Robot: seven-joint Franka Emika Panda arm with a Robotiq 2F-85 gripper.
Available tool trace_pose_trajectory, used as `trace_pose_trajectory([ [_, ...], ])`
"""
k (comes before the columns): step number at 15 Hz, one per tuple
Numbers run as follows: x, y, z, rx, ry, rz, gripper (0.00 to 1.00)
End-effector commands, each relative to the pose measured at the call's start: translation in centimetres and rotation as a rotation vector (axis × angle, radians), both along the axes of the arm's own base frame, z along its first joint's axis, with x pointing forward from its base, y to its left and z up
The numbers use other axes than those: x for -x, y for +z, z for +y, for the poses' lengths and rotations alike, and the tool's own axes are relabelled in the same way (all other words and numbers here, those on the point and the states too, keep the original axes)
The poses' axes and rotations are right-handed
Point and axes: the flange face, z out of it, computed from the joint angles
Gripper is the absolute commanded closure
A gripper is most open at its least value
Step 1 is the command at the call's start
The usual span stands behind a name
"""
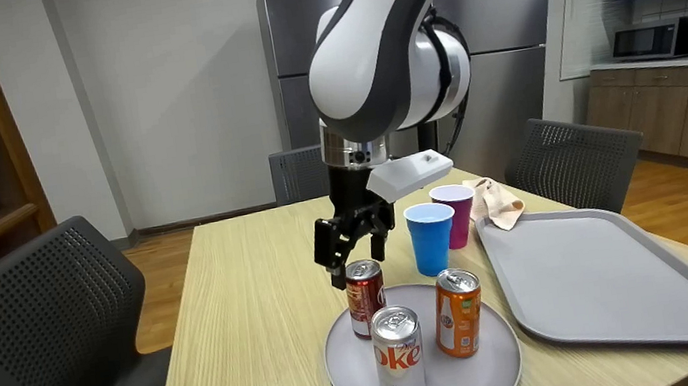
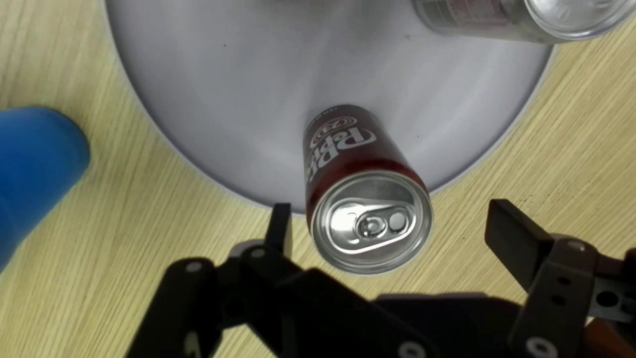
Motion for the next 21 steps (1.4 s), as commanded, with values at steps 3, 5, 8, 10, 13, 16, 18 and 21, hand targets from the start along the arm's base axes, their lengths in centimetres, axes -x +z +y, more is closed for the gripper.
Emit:
trace_pose_trajectory([
  [3, -1.0, -1.4, 0.5, 0.031, 0.029, 0.042, 0.00],
  [5, -1.1, -1.8, 0.6, 0.034, 0.029, 0.052, 0.00],
  [8, -1.1, -2.2, 0.5, 0.038, 0.027, 0.067, 0.26],
  [10, -1.1, -2.1, 0.4, 0.040, 0.024, 0.067, 0.42],
  [13, -1.3, -1.3, -0.1, 0.041, 0.015, 0.054, 0.61],
  [16, -1.6, 0.1, -0.8, 0.039, 0.006, 0.024, 0.61],
  [18, -1.9, 1.5, -1.5, 0.034, -0.002, -0.005, 0.61],
  [21, -2.4, 4.0, -3.0, 0.025, -0.019, -0.051, 0.61],
])
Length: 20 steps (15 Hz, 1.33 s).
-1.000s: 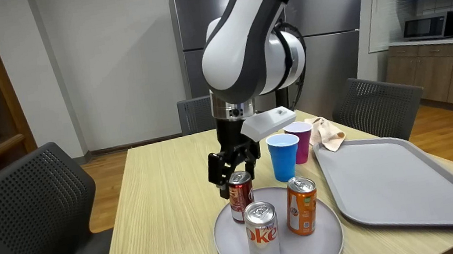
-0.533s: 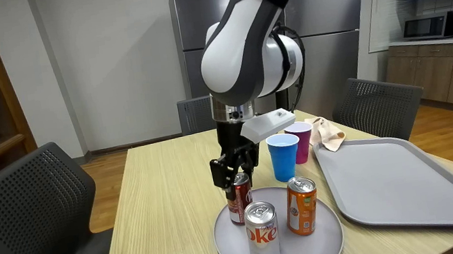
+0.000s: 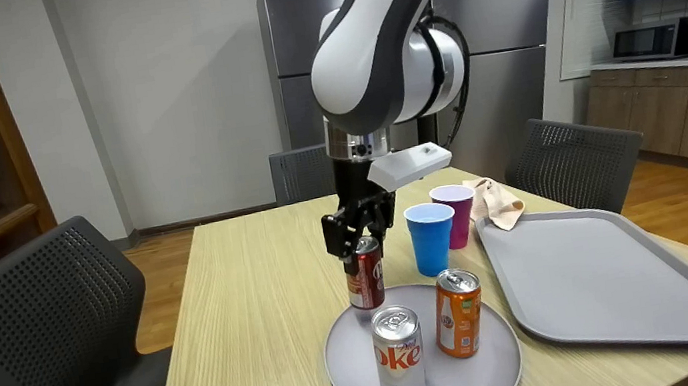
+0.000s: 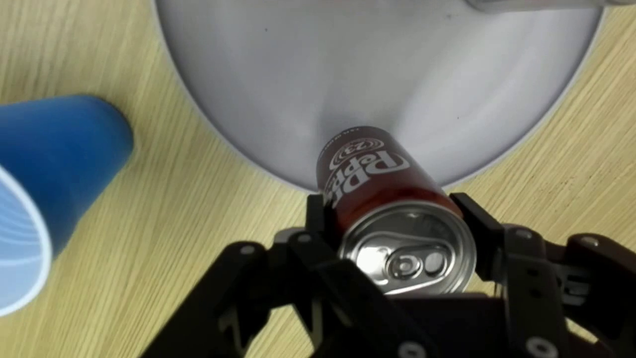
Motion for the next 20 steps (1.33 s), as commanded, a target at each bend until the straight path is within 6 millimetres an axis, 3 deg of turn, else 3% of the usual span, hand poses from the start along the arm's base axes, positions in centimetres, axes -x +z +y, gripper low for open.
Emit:
trace_pose_trajectory([
  [1, -0.2, 4.3, -2.0, 0.001, 0.002, -0.060, 0.61],
  [13, 0.8, 12.6, -10.5, 0.011, -0.048, -0.208, 0.61],
  [20, 3.2, 14.0, -17.0, 0.017, -0.153, -0.244, 0.61],
])
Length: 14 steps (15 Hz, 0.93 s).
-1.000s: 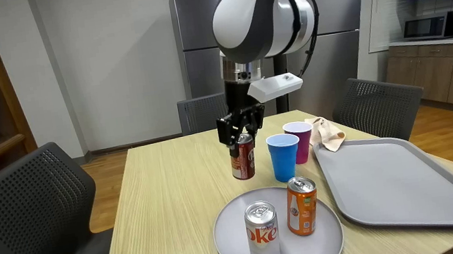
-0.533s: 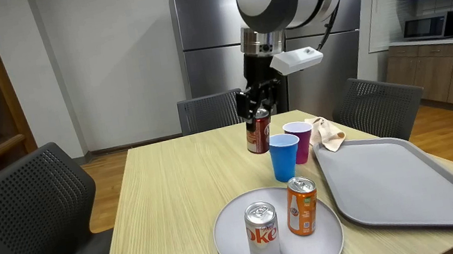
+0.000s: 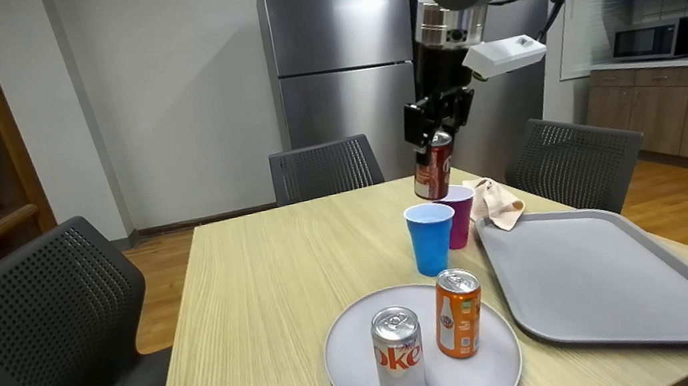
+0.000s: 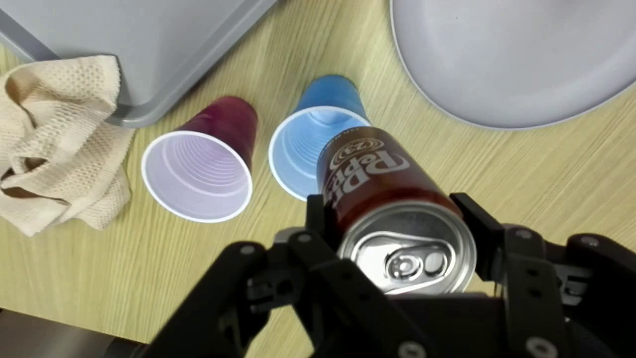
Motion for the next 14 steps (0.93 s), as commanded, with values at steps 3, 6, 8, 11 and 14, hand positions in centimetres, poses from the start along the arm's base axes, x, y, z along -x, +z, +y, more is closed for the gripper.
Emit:
trace_pose_trajectory([
  [3, 3.3, 0.6, -6.5, -0.006, -0.083, -0.037, 0.61],
  [6, 4.5, 0.0, -10.2, 0.000, -0.156, -0.047, 0.61],
  [8, 5.3, -0.6, -12.4, -0.001, -0.197, -0.043, 0.61],
  [11, 6.0, -1.9, -15.1, 0.001, -0.252, -0.025, 0.61],
  [14, 6.3, -3.4, -17.4, -0.002, -0.307, 0.000, 0.61],
])
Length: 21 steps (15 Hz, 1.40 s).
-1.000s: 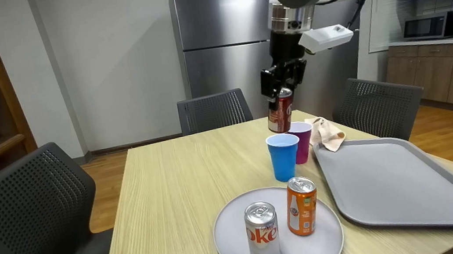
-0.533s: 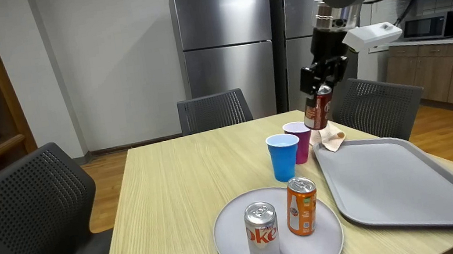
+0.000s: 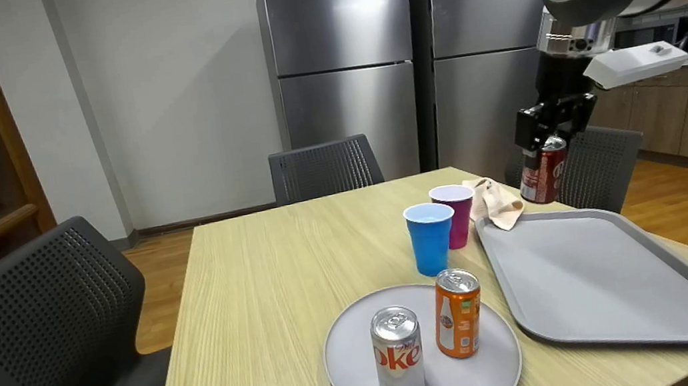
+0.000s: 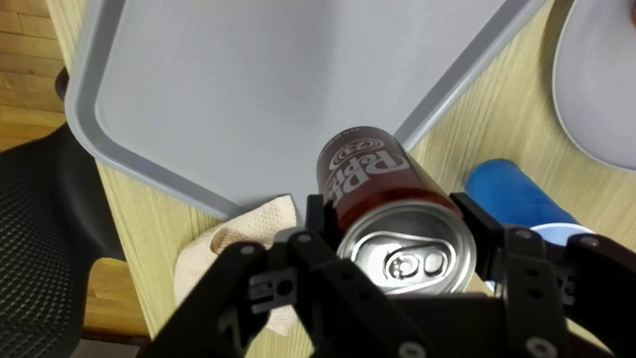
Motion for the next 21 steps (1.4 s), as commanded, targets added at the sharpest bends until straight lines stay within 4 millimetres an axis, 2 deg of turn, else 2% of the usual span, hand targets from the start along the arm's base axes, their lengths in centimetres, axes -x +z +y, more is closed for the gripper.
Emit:
trace_pose_trajectory([
  [1, 0.4, -1.1, -2.5, 0.007, -0.036, -0.003, 0.61],
  [7, -1.0, -5.8, -5.5, -0.005, -0.126, 0.045, 0.61],
  [12, -4.0, -9.3, -7.4, -0.014, -0.183, 0.068, 0.61],
  [17, -7.3, -11.7, -8.6, -0.024, -0.215, 0.080, 0.61],
  [21, -8.9, -12.4, -9.1, -0.027, -0.225, 0.069, 0.61],
])
